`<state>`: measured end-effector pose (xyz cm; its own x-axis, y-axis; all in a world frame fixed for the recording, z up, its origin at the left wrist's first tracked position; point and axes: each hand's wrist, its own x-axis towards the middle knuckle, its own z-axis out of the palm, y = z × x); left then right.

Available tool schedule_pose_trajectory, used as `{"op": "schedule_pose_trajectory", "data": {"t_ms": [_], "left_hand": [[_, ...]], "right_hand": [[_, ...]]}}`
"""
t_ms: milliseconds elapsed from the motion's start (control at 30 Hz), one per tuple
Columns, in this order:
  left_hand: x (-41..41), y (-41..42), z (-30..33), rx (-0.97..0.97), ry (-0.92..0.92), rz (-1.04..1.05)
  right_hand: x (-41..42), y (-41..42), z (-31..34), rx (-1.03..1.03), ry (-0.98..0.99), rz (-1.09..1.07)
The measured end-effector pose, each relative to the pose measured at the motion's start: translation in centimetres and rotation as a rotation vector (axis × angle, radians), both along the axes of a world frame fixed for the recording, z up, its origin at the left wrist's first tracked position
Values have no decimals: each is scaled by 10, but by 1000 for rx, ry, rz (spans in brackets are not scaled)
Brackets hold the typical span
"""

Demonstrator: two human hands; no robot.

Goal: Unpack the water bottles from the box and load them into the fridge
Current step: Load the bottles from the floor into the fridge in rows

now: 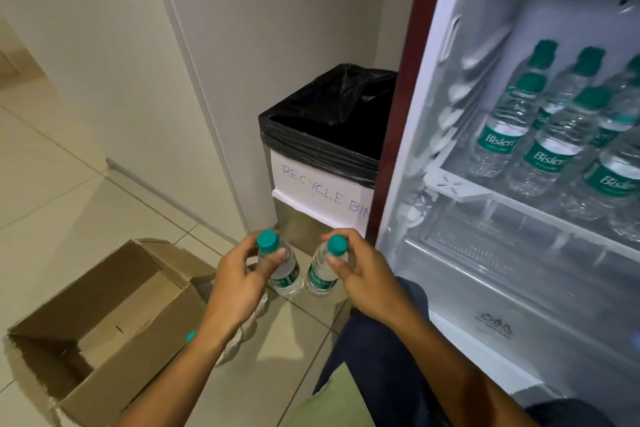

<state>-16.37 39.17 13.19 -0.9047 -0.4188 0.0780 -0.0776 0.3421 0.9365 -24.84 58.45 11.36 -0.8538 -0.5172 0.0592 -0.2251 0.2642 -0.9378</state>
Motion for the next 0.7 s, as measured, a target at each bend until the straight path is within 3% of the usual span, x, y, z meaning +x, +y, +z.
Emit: {"op": "schedule_pose_trajectory", "data": {"t_ms": [267,467,700], "left_hand": [[-17,36,52,-14,94,-136],[-32,68,80,-27,191,-267],[-48,107,112,-162,337,-454]], "right_hand": [[2,53,68,-65,134,-39],[10,95,95,-80,129,-138],[20,140,127,-64,274,-222]]}}
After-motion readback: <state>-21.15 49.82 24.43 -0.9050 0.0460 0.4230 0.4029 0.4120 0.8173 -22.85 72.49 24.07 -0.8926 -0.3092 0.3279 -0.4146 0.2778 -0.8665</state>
